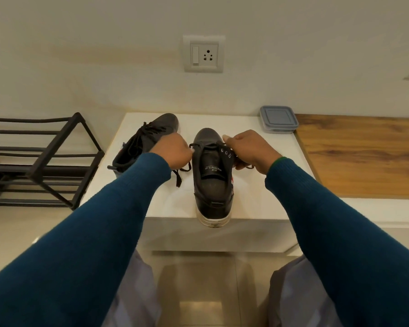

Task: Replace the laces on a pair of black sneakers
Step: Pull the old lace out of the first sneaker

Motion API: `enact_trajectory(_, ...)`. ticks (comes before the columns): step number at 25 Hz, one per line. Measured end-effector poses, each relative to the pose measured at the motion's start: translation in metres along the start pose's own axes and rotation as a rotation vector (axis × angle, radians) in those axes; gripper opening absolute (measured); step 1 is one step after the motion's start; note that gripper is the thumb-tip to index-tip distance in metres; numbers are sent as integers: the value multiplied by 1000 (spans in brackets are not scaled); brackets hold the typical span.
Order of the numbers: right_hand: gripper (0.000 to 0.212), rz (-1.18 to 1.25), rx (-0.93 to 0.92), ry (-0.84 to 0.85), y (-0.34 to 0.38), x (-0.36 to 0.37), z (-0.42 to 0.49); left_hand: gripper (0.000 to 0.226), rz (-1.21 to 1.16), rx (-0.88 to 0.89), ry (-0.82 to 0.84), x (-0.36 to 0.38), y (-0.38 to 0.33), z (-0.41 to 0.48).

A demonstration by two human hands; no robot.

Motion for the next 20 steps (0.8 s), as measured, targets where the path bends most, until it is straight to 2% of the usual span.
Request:
enact_trajectory(2,27,-98,-54,-144,0,2,7,52,-198,17,-12,7,-8,-5)
enact_trajectory(4,29,-152,-116,-172,1,7,11,53,-257,31,-43,15,-17,-7)
enact_trajectory(6,33,-126,-119,-136,2,12,15,55,-158,35,-101,20,-23,-11)
enact_trajectory(7,27,-128,-106,-130,3,13,17,55,-98,38,-123,23,-24,-11)
enact_trajectory(9,13,-175,-75,-142,2,17,18,40,-7,39,-121,24,-26,-11)
enact_trajectory(12,11,-290,-93,-191,-1,18,17,29,-1,6,-84,20,-24,-8)
enact_trajectory(16,15,-47,-126,-263,-5,-2,17,42,-42,13,-95,14,-16,-4)
enact_trajectory(20,19,262,-54,-299,-10,-23,13,52,-114,10,-114,8,-7,4)
Point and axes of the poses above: each hand's wrist, its own z-axis towards the middle knuckle, its own x-axis out of the palm, y = z × x, the point moved 2 cm from there along z, towards the middle knuckle, and after that the axes turned 11 degrees about -z, right-handed, at the moved point
